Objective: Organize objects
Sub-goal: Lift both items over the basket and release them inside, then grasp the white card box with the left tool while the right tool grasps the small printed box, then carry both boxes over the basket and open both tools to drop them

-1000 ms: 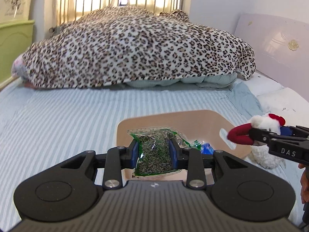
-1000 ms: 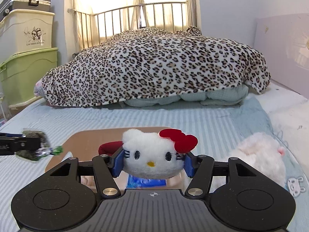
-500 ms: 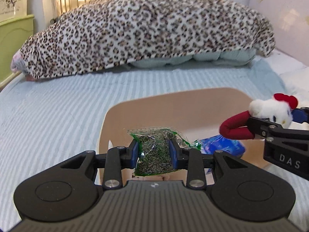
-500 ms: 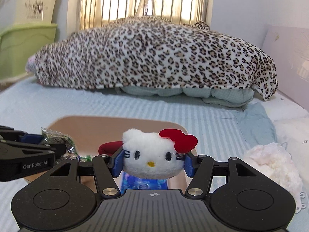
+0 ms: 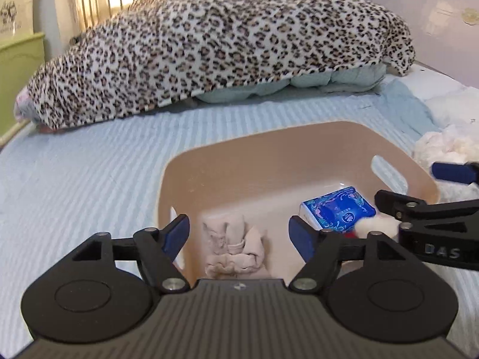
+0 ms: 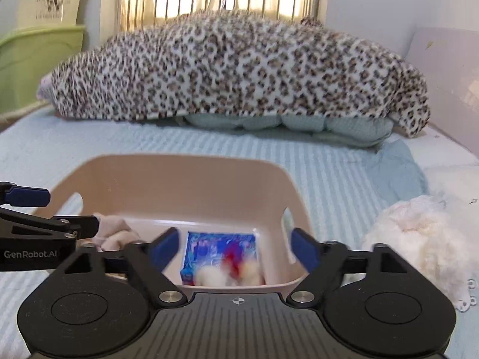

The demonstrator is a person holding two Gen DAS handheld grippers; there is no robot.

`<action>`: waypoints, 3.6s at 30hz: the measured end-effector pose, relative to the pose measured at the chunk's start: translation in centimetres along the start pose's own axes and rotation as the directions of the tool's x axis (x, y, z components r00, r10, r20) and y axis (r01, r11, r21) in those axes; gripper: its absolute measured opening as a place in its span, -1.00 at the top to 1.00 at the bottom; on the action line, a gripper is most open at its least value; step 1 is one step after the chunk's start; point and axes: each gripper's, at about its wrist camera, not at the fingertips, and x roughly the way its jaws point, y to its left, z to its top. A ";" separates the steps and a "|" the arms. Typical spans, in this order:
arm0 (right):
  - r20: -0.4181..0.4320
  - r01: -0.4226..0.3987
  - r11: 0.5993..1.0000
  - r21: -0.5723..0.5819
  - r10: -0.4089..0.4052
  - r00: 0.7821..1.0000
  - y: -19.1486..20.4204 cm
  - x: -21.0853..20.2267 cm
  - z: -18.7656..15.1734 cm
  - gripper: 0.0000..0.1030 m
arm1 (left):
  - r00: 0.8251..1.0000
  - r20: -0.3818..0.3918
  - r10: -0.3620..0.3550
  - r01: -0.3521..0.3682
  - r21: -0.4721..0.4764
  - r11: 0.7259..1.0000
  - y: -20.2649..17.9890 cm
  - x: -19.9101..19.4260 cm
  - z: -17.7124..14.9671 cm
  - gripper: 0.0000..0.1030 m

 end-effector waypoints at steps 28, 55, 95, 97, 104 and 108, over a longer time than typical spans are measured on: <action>-0.185 -0.090 0.988 -0.123 0.066 0.981 3.7 -3.3 -6.8 -1.00 | 0.980 -0.192 -0.056 0.067 0.054 0.996 3.3 -2.1 -9.9 -0.61; -0.290 -0.214 0.973 0.089 0.231 0.929 5.3 0.5 -11.1 -0.72 | 0.937 -0.272 -0.218 0.234 0.028 0.972 2.5 0.7 -13.0 0.01; 0.086 -0.116 0.992 -0.040 0.119 0.989 -0.5 -6.5 -0.4 0.07 | 0.977 0.075 -0.202 0.193 0.109 0.975 1.0 -6.0 -3.1 0.38; 0.103 -0.108 0.994 -0.030 0.110 0.989 -0.7 -6.0 0.8 0.07 | 0.977 0.083 -0.195 0.187 0.095 0.978 0.7 -5.3 -1.8 0.38; 0.088 -0.073 0.997 -0.012 0.074 0.993 -0.3 -2.6 2.5 0.07 | 0.990 0.046 -0.136 0.133 0.070 0.989 -0.5 -1.2 0.8 0.38; 0.062 -0.028 0.999 -0.035 0.030 0.998 0.1 -0.2 2.4 0.07 | 0.997 0.010 -0.082 0.081 0.040 0.996 -0.7 1.8 1.5 0.38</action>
